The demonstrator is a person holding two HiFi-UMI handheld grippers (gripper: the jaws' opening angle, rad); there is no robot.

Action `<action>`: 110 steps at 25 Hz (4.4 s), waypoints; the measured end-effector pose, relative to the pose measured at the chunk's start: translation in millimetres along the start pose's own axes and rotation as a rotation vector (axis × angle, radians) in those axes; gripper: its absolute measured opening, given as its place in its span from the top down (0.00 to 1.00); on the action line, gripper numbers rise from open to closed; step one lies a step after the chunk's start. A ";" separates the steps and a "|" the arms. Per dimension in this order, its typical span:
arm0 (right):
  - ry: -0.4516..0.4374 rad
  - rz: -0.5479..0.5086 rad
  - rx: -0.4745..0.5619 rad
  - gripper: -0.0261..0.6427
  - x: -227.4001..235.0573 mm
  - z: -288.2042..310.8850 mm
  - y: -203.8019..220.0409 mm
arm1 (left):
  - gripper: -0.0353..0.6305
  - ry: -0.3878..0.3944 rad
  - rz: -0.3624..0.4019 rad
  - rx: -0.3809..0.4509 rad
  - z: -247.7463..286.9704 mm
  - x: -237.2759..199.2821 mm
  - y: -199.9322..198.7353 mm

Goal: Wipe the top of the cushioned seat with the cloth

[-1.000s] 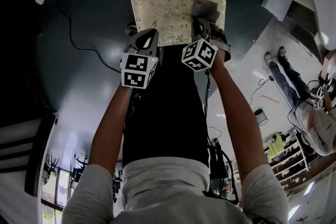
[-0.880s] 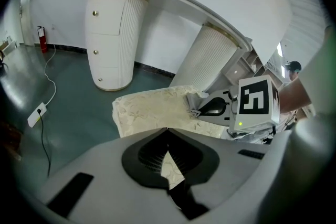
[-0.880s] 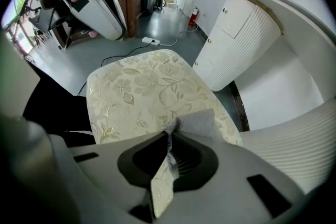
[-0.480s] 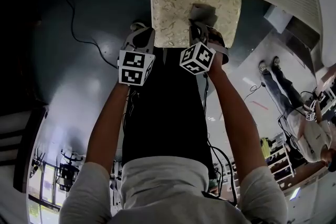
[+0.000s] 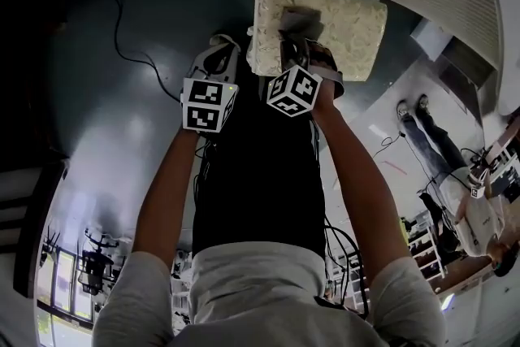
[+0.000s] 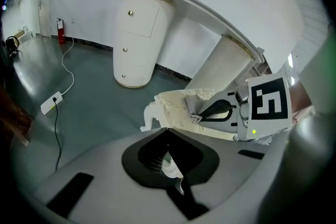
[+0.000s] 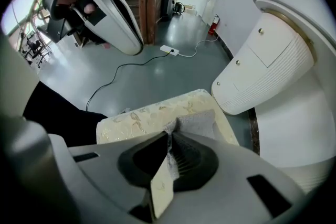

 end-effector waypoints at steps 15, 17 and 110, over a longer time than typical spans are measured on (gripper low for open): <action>0.008 -0.147 0.008 0.92 -34.7 4.1 -40.7 | 0.92 -0.008 -0.042 0.012 -6.9 -27.5 31.0; 0.006 -0.142 0.012 0.92 -37.8 3.4 -43.4 | 0.92 -0.024 -0.059 0.014 -6.6 -31.6 39.8; -0.037 0.246 0.020 0.92 -43.6 -12.0 165.6 | 0.92 0.050 0.228 -0.121 72.9 152.7 -4.7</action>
Point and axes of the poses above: the fingertips, and each gripper's own axes: z forward along the fingers, x to its right, y out of its underside, the point moved 3 cm from there along -z, backward along the fingers, and after that the axes turned 11 degrees about -x, right-handed, at the moved point
